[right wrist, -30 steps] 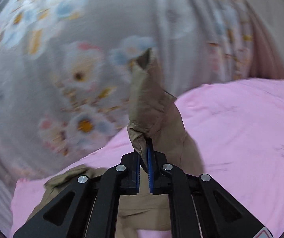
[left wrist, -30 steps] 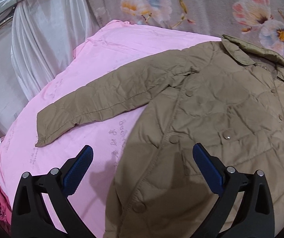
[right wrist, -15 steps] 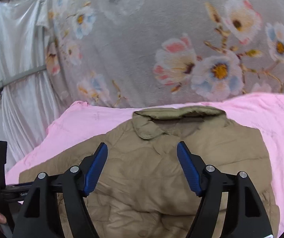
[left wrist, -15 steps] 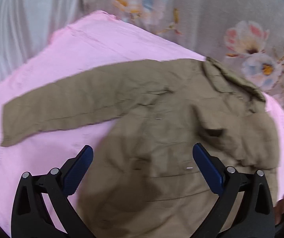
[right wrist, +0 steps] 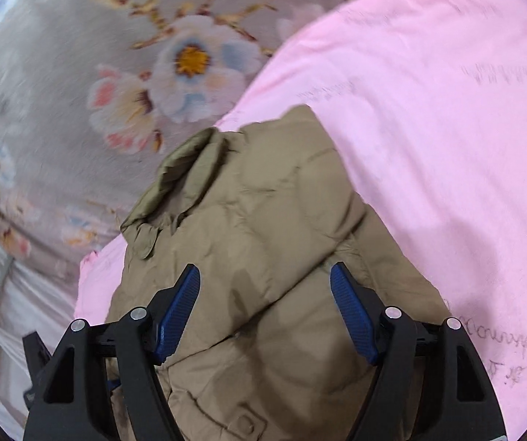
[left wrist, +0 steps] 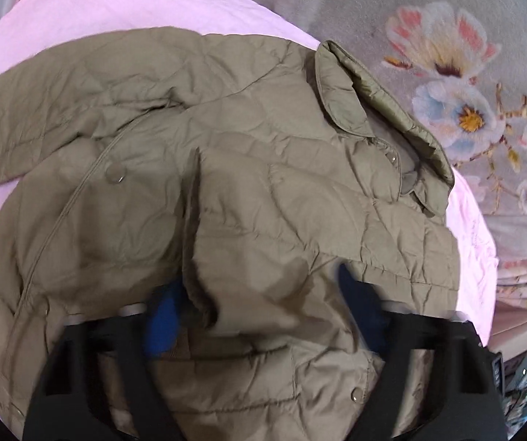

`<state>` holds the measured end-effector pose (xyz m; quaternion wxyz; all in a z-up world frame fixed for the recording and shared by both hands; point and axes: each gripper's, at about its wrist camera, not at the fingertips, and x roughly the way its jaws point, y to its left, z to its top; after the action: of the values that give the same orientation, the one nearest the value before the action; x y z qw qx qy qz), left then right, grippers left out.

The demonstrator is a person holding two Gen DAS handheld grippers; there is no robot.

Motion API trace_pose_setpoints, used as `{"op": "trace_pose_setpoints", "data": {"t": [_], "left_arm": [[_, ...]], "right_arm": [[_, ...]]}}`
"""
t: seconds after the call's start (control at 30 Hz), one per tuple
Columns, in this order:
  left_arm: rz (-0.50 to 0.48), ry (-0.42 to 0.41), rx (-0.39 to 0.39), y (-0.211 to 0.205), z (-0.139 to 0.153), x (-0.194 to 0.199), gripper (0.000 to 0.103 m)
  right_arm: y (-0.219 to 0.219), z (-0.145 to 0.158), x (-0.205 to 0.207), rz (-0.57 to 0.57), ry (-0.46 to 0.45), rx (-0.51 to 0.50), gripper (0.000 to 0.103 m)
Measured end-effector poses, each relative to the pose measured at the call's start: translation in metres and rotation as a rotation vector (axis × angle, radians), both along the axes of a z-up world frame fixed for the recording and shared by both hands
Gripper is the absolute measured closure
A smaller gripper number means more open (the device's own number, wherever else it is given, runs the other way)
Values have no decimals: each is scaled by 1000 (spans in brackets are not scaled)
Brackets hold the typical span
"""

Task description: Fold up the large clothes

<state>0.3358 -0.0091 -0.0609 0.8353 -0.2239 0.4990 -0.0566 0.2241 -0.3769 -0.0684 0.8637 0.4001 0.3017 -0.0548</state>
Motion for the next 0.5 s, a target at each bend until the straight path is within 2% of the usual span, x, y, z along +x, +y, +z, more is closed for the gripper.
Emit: {"op": "trace_pose_setpoints", "data": {"t": [0.03,0.07,0.1,0.17,0.23,0.3,0.33,0.4,0.43,0.5], "left_arm": [[0,-5,28,-1,1,3,60],[-4,-15,50,-1,4,5,80],[-8,-29,62,0,7,7,91],[-11,-60,66,6,15,10,95],[-6,-102,91,12,28,13,96],[-20,-143,103,14,42,15,97],[-26,-168,124,15,49,15,97],[-33,-213,183,14,54,12,97],[-36,-225,231,11,50,11,97],[-44,-203,309,6,29,12,97]], "right_arm": [[-4,-3,3,-7,9,17,39],[-7,-6,6,-13,12,27,40],[-10,-7,9,-21,15,42,44],[-17,-10,19,-33,22,85,60],[-23,-12,28,-39,26,112,96],[-23,-3,32,-37,-5,87,98],[-19,7,28,-42,-39,43,99],[-1,35,17,-42,-120,-116,99],[9,43,13,-39,-138,-187,99],[21,43,16,-28,-93,-282,99]]}}
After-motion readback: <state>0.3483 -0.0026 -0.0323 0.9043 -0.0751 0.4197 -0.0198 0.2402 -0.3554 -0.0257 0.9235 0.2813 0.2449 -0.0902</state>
